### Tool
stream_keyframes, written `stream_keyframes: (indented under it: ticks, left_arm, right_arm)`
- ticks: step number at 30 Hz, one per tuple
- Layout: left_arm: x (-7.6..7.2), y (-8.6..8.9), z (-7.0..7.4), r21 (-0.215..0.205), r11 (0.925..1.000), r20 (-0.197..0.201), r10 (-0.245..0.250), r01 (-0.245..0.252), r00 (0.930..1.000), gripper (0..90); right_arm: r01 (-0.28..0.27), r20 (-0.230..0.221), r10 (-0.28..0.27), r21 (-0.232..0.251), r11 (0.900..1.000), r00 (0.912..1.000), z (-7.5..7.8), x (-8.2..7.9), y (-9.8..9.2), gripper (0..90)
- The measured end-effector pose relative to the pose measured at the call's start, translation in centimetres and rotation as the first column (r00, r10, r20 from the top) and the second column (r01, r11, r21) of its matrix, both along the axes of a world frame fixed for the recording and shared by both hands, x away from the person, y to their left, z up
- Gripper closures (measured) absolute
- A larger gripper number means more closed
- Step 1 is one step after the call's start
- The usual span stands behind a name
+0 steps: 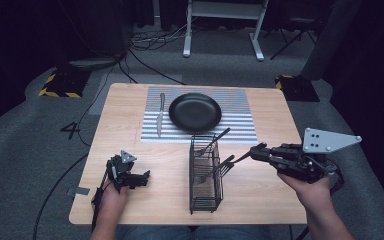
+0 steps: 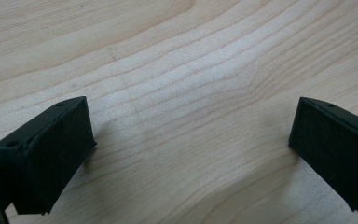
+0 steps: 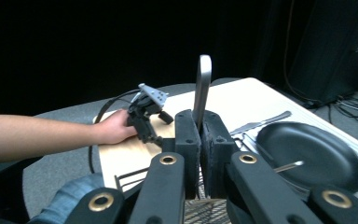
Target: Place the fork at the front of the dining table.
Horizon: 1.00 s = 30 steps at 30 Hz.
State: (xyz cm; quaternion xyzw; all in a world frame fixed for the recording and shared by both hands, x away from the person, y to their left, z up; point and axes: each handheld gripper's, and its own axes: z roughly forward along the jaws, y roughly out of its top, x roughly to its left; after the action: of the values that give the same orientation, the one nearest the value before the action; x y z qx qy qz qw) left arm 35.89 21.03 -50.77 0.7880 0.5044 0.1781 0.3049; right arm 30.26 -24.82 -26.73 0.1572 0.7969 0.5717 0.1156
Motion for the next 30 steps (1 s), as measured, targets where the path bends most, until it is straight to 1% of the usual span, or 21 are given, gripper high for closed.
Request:
stream_keyframes:
  ticks: [2,3,5,9,12,13,14,16,17,18,19,20,22,25,27,28,29,30]
  left_arm:
    - [0.0,0.0,0.0,0.0,1.0,0.0,0.0,0.0,1.0,0.0]
    - [0.0,0.0,0.0,0.0,1.0,0.0,0.0,0.0,1.0,0.0]
    - [0.0,0.0,0.0,0.0,1.0,0.0,0.0,0.0,1.0,0.0]
    - [0.0,0.0,0.0,0.0,1.0,0.0,0.0,0.0,1.0,0.0]
    - [0.0,0.0,0.0,0.0,1.0,0.0,0.0,0.0,1.0,0.0]
    - [0.0,0.0,0.0,0.0,1.0,0.0,0.0,0.0,1.0,0.0]
    - [0.0,0.0,0.0,0.0,1.0,0.0,0.0,0.0,1.0,0.0]
    - [0.0,0.0,0.0,-0.001,1.0,0.001,0.0,0.0,1.0,0.0]
    - [0.0,0.0,0.0,0.0,1.0,0.0,0.0,0.0,1.0,0.0]
    - [0.0,0.0,0.0,0.0,1.0,0.0,0.0,0.0,1.0,0.0]
    - [0.0,0.0,0.0,0.0,1.0,0.0,0.0,0.0,1.0,0.0]
    - [0.0,0.0,0.0,-0.001,1.0,0.0,0.0,0.0,1.0,0.0]
    - [0.0,0.0,0.0,0.0,1.0,0.0,0.0,0.0,1.0,0.0]
    - [0.0,0.0,0.0,0.0,1.0,0.0,0.0,0.0,1.0,0.0]
    - [0.0,0.0,0.0,0.0,1.0,0.0,0.0,0.0,1.0,0.0]
    - [0.0,0.0,0.0,0.0,1.0,0.0,0.0,0.0,1.0,0.0]
    - [0.0,0.0,0.0,0.0,1.0,0.0,-0.001,0.001,1.0,0.0]
    - [0.0,0.0,0.0,0.0,1.0,0.0,0.0,0.0,1.0,0.0]
  right_arm:
    - [0.015,0.0,-0.015,0.011,1.0,0.9999,0.6,0.3,-0.7,86.5]
    - [0.015,0.0,-0.015,0.011,1.0,0.9999,0.6,0.3,-0.7,86.5]
    - [0.014,-0.002,-0.014,0.015,1.0,0.9999,1.0,0.7,-1.3,86.5]
    - [0.032,0.003,-0.032,0.008,0.999,0.9995,1.4,0.9,-1.8,86.5]
    - [0.061,0.009,-0.061,0.01,0.998,0.9981,1.7,1.3,-2.5,86.5]
    - [0.061,0.009,-0.061,0.01,0.998,0.9981,1.7,1.3,-2.5,86.5]
    - [0.088,0.022,-0.088,0.019,0.996,0.9958,1.7,1.5,-3.0,86.5]
    - [0.097,0.018,-0.097,0.027,0.995,0.9951,1.7,1.6,-3.3,86.5]
    - [0.115,0.017,-0.115,0.042,0.993,0.9932,1.7,2.0,-3.8,86.5]
    - [0.115,0.017,-0.115,0.042,0.993,0.9932,1.7,2.0,-3.8,86.5]
    - [0.139,0.019,-0.14,0.044,0.989,0.99,1.7,2.3,-4.2,86.5]
    - [0.148,0.019,-0.149,0.042,0.988,0.9887,1.7,2.5,-4.4,86.5]
    - [0.156,0.015,-0.157,0.046,0.987,0.9875,1.8,2.9,-4.7,86.5]
    - [0.18,0.018,-0.181,0.041,0.983,0.9834,2.0,3.3,-5.2,86.5]
    - [0.201,0.024,-0.202,0.036,0.979,0.979,2.1,3.7,-5.5,86.5]
    - [0.201,0.024,-0.202,0.036,0.979,0.979,2.1,3.7,-5.5,86.5]
    - [0.225,0.031,-0.225,0.027,0.974,0.9738,2.2,4.2,-5.7,86.5]
    - [0.236,0.032,-0.237,0.021,0.972,0.9711,2.1,4.4,-5.8,86.5]
